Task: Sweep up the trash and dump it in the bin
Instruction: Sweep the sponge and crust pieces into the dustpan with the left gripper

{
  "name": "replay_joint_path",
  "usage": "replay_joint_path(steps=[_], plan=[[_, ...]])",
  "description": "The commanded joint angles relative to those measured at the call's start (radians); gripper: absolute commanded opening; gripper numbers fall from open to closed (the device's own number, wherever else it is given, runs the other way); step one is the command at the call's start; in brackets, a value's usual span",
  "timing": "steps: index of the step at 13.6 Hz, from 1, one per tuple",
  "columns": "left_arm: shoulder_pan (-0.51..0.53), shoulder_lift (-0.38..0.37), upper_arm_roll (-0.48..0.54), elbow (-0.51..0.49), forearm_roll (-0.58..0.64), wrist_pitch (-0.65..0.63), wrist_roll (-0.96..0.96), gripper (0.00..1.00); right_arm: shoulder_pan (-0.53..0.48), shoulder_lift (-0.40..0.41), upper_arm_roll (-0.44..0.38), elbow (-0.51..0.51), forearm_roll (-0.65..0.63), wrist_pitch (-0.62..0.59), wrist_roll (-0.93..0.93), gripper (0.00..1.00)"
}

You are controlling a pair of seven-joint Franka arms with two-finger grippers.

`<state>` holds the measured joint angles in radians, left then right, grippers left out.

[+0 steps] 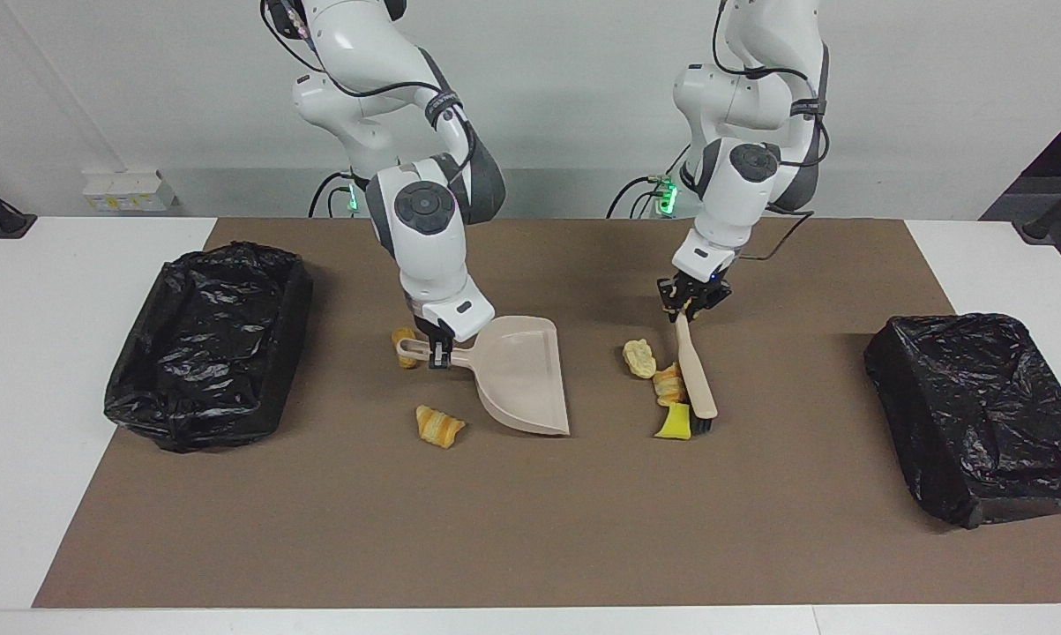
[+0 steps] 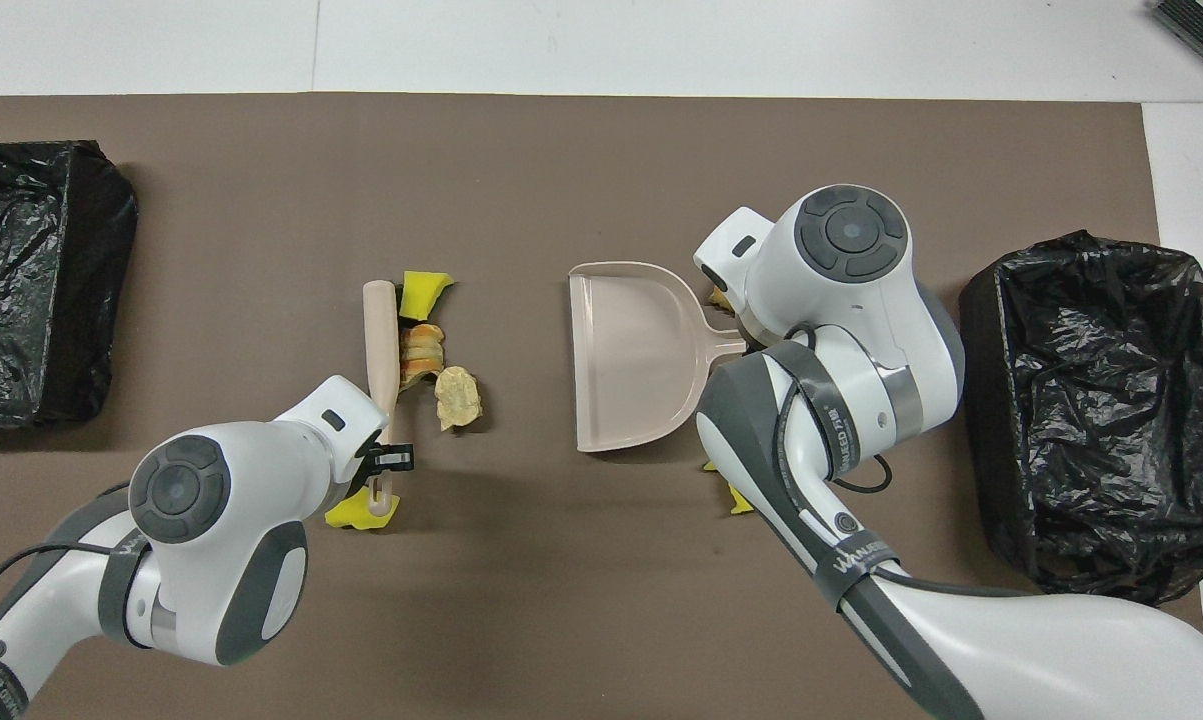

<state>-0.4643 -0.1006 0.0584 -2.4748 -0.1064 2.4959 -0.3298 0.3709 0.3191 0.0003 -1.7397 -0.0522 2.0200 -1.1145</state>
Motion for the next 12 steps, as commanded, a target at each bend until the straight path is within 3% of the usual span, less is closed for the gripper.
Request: replay_joint_path(steps=[1, 3, 9, 12], plan=[[-0.071, 0.022, 0.011, 0.037, -0.026, 0.003, -0.072, 0.00, 0.031, -0.025, 0.006, -0.053, 0.000, 0.022, 0.134, 0.00], [-0.103, 0.038, 0.004, 0.054, -0.047, 0.000, -0.109, 0.00, 0.033, -0.022, 0.006, -0.058, 0.000, 0.025, 0.148, 0.00], [-0.229, 0.056, 0.003, 0.121, -0.277, -0.020, -0.114, 0.00, 0.019, -0.011, 0.006, -0.109, 0.040, 0.105, 0.131, 0.00], [-0.298, 0.147, 0.001, 0.218, -0.323, -0.015, -0.109, 0.00, 0.020, -0.003, 0.006, -0.133, 0.045, 0.164, 0.136, 0.00]])
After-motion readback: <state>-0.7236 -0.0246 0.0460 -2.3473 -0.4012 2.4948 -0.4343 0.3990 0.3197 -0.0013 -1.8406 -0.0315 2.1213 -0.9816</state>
